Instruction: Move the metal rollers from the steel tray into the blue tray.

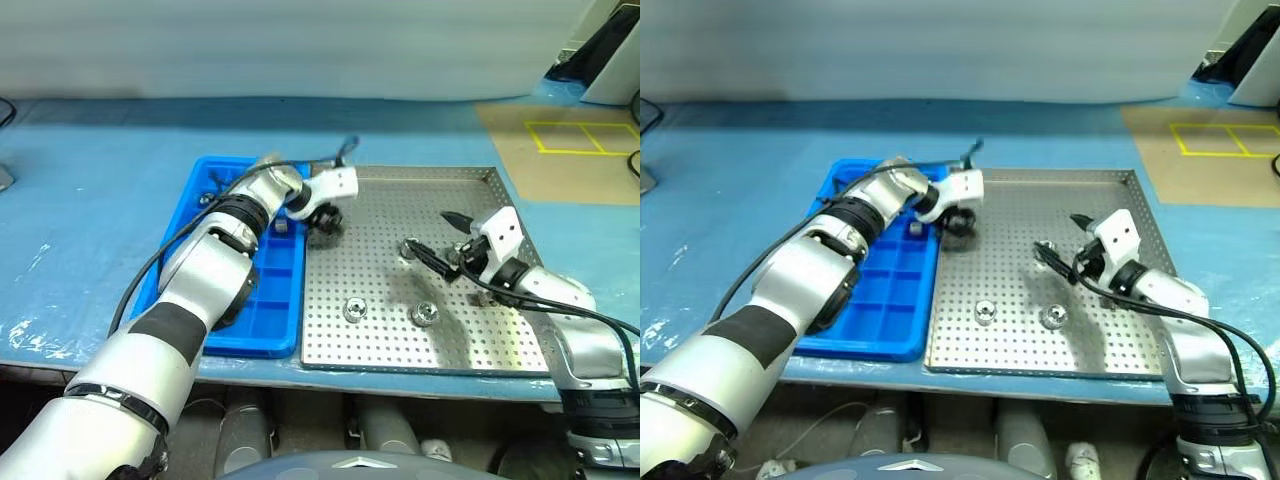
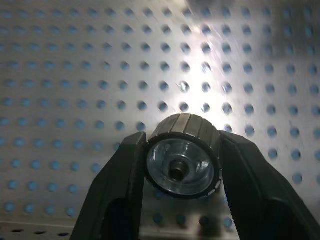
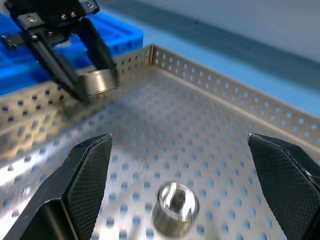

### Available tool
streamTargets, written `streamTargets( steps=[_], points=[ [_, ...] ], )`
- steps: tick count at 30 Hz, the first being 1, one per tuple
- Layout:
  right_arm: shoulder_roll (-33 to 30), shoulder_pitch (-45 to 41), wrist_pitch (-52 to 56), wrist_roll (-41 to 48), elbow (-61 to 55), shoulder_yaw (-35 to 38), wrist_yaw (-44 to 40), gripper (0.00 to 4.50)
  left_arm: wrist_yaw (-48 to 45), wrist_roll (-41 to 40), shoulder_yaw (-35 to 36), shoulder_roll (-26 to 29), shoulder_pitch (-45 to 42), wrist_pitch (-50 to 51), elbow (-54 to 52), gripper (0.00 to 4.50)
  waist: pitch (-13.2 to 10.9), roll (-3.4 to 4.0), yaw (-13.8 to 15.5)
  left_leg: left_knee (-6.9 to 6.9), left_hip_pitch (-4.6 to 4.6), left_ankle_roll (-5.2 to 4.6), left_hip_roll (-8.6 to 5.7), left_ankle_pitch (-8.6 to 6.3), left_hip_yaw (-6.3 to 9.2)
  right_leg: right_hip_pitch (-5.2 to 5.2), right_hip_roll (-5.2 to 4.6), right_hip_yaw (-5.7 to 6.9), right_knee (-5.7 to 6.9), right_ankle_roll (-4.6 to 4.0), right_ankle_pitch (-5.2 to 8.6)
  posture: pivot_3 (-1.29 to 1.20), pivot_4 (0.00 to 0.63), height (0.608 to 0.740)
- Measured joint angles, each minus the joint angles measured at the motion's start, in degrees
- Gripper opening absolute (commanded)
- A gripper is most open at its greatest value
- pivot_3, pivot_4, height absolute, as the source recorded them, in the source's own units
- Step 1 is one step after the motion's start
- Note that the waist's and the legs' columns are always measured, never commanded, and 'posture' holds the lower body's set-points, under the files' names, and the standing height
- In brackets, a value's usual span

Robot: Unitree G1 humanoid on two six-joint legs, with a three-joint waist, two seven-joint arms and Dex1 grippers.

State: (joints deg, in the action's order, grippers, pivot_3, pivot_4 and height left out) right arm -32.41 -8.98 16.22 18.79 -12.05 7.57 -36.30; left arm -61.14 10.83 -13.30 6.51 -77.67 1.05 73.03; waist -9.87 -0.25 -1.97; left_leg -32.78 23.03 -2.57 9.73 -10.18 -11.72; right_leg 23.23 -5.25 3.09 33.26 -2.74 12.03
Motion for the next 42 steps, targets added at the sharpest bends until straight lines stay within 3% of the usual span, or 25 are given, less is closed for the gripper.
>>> streamTargets(
  steps=[4,8,13,17,23,36,42],
  points=[
    [4.1,-6.4,0.6,0.7,-0.1,-1.3,2.0,4.5,10.4,-8.6,11.0,1.2,3.1,2.1,-13.5,1.85,0.0,0.02,0.1,-0.01,0.1,-0.11,0.01,-0.06,-0.04,0.13,-0.07,0.03,0.06,-0.01,0.0,-0.24,0.15,0.74],
    [8.4,-15.6,3.5,4.5,1.9,-2.2,1.6,4.5,19.6,-14.0,17.0,2.0,18.8,9.7,-40.5,1.85,0.0,0.05,0.1,0.01,-0.04,-0.09,0.11,-0.05,-0.04,0.12,-0.04,0.06,0.29,-0.08,0.04,-0.15,0.15,0.74],
    [12.8,-27.3,4.7,4.2,11.8,-6.3,-0.1,4.5,32.3,-11.4,19.8,5.6,39.0,20.1,-63.5,1.85,-0.1,-0.05,1.3,-0.06,0.09,0.12,0.27,0.16,0.05,0.19,0.06,0.2,0.4,-0.14,0.05,-0.08,0.15,0.74],
    [14.5,-30.7,0.7,0.7,19.6,-9.2,-1.8,4.5,40.5,-6.4,21.1,8.8,50.2,23.8,-76.1,1.85,-0.1,-0.09,3.6,0.0,0.11,0.34,0.21,0.06,0.05,0.1,0.02,0.2,0.26,-0.15,0.06,-0.03,0.15,0.74],
    [16.3,-30.9,-2.8,-1.2,23.2,-11.6,-4.7,4.5,45.9,-5.7,21.9,7.5,59.6,30.8,-84.8,1.85,-0.2,-0.13,6.1,-0.01,0.19,0.29,0.09,0.03,0.05,0.1,-0.04,0.13,0.19,-0.14,0.06,-0.01,0.15,0.74],
    [16.3,-29.2,-3.8,-3.1,23.2,-11.7,-5.2,4.5,47.8,-6.2,19.8,8.3,66.3,40.2,-93.3,1.85,-0.2,-0.14,5.3,0.31,-0.07,0.61,0.21,0.23,0.06,0.19,0.12,0.11,0.3,-0.12,0.05,-0.02,0.15,0.74],
    [16.5,-28.7,-5.6,-4.8,24.0,-11.8,-5.2,4.5,49.4,-6.3,20.0,8.6,67.5,43.4,-96.0,3.88,-0.2,-0.14,5.0,0.28,-0.08,0.6,0.19,0.23,0.07,0.16,0.11,0.11,0.3,-0.12,0.05,-0.03,0.15,0.74]
  ],
)
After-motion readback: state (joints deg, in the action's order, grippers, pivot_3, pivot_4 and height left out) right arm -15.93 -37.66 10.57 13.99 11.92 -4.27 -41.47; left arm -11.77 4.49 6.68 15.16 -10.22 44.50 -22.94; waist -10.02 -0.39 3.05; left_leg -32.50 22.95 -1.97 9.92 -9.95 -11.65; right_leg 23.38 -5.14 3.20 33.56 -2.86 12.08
